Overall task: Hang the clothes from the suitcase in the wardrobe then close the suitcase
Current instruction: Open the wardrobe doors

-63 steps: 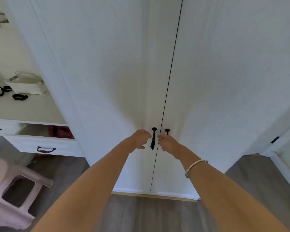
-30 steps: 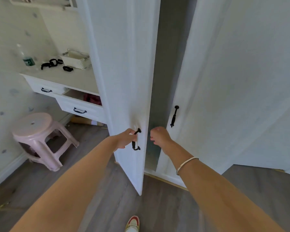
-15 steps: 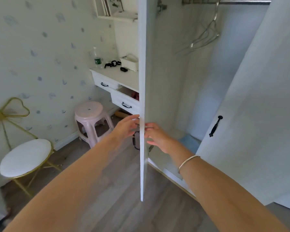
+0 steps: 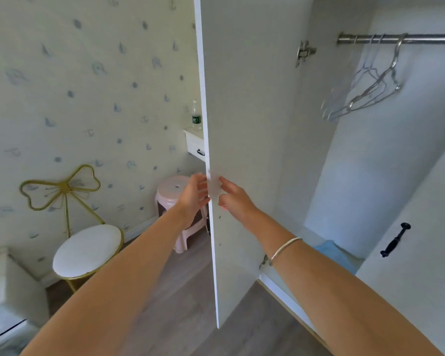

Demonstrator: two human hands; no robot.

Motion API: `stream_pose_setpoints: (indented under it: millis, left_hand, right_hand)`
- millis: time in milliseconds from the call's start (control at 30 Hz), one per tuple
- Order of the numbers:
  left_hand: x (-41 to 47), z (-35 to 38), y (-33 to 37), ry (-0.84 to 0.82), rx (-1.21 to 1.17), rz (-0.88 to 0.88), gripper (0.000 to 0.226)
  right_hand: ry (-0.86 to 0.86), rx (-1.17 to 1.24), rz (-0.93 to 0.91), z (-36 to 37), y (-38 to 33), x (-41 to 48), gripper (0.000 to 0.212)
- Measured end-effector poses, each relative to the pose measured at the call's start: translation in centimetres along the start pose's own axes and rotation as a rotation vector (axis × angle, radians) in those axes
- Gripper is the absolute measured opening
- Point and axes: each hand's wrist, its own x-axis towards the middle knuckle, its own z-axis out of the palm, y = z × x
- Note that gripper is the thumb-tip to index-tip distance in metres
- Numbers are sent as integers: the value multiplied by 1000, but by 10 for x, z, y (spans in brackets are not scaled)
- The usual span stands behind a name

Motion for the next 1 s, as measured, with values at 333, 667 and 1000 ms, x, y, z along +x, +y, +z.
stream_pose_setpoints:
  millis: [333, 667, 1000]
  left_hand:
    - [45, -34, 35, -3, 122, -142, 25]
    - [70, -46, 39, 5, 180, -149, 33]
    - [60, -38, 12, -90, 531, -353, 22]
  right_hand:
    - [-121, -54, 109, 36, -29, 48, 78]
    - [-124, -75, 148, 50, -36, 69, 77]
    - [-35, -95, 177, 20, -26, 57, 54]
